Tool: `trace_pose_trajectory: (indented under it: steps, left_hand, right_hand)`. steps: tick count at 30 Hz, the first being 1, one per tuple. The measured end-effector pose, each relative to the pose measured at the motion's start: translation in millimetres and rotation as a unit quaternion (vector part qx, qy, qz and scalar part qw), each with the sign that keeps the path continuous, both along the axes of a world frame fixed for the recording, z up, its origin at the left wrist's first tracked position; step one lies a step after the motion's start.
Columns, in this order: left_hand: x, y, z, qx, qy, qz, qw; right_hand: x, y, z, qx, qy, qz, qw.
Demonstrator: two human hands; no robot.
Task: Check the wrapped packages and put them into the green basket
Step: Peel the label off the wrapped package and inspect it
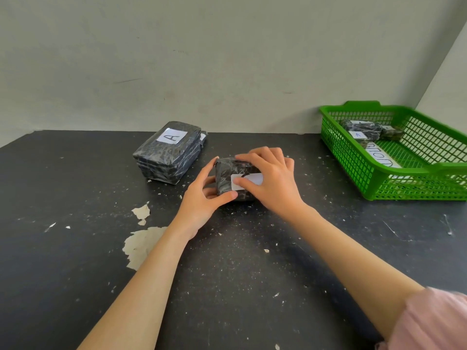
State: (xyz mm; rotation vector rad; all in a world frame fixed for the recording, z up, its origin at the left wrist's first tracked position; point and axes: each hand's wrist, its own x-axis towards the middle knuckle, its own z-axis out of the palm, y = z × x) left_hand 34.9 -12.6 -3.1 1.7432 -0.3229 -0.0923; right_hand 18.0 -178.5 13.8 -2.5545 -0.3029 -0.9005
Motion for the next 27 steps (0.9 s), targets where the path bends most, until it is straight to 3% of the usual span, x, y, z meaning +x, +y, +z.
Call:
trace_pose_trajectory:
  steps: [4,15,23,27]
  left_hand:
    - [1.3,0.8,-1.8,-0.001,0.004,0.0,1.0]
    - [3.1,2.0,-4.8,-0.002,0.004,0.0,1.0]
    - [1.8,1.1,-3.4,0.002,0.001,0.005,1.0]
    - [1.2,2.9,-2.3,0.005,0.001,0.018,1.0]
  right_hand:
    - [11.4,9.7,3.3,0.002,0.056,-0.032,0.998]
    - [14.4,17.7,-7.2,0.003,0.019,-0.065,0.998]
    - [4.6,2.2,-12.0,0.06,0.035,0.001,0.998]
    - [-9.6,-24.1,-10.3,0.074,0.148,0.09,0.982]
